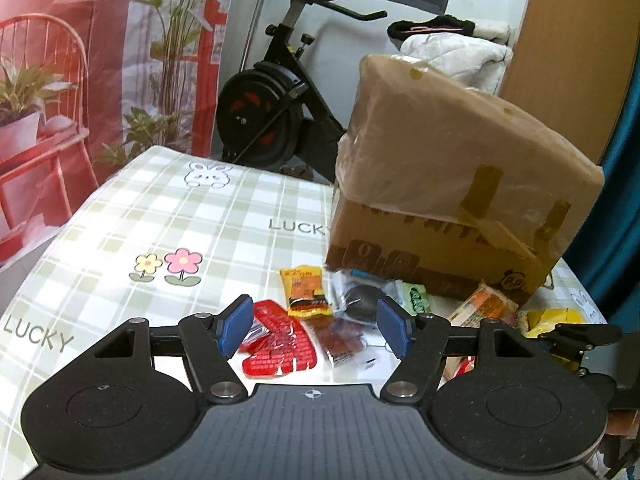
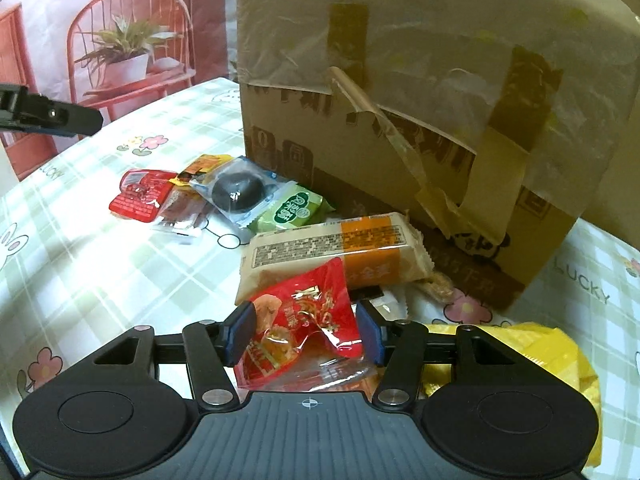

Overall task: Organize snacks
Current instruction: 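Grasp the orange candy packet with the left tool while the right tool grasps a red packet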

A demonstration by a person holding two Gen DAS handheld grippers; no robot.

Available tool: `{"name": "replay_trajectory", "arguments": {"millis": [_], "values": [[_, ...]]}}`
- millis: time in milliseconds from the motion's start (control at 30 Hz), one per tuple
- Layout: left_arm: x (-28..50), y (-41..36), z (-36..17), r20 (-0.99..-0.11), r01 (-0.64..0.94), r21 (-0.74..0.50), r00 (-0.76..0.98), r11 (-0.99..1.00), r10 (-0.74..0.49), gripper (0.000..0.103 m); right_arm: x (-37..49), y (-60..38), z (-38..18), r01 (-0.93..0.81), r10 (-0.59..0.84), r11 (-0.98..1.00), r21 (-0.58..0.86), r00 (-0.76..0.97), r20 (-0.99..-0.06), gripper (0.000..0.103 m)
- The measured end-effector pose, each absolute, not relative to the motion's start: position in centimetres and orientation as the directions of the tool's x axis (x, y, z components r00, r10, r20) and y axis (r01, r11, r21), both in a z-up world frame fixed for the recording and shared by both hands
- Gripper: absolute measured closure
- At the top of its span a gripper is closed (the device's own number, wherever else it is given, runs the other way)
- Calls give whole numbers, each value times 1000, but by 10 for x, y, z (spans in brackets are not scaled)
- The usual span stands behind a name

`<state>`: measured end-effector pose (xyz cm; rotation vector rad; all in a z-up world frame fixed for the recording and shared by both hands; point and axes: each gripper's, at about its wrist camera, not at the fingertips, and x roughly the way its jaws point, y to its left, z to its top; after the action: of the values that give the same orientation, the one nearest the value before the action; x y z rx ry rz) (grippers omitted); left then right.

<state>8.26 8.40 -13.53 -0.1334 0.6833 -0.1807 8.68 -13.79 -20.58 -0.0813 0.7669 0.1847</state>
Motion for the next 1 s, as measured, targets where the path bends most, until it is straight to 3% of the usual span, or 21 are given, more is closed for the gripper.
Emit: {"name": "replay_trajectory", "arguments": {"millis": [167, 233, 267, 300, 333, 733, 933, 1000], "values": [[83, 85, -139, -624, 117, -183, 754, 976, -207, 33, 79, -137, -197, -206, 139, 978, -22, 729, -670, 69], [82, 85, -142, -628, 120, -181, 749, 976, -208, 33, 74, -139, -190, -204, 153, 979, -4, 745, -650, 89], [81, 85, -143, -631, 123, -179, 747, 976, -210, 33, 72, -141, -186, -201, 161, 980, 11, 751, -640, 89], [81, 85, -144, -634, 125, -178, 744, 976, -211, 33, 71, -143, -183, -192, 160, 981, 18, 759, -631, 99], [80, 85, -145, -637, 127, -177, 742, 976, -212, 33, 70, -144, -180, -185, 161, 982, 26, 765, -624, 101], [82, 88, -154, -656, 123, -202, 720, 972, -228, 34, 59, -164, -138, -129, 158, 987, 93, 856, -493, 101], [122, 79, -156, -651, 143, -175, 725, 974, -223, 50, 62, -173, -132, -95, 133, 990, 103, 870, -474, 101], [141, 76, -163, -659, 135, -181, 719, 974, -222, 51, 63, -177, -133, -80, 126, 990, 114, 871, -475, 101]]}}
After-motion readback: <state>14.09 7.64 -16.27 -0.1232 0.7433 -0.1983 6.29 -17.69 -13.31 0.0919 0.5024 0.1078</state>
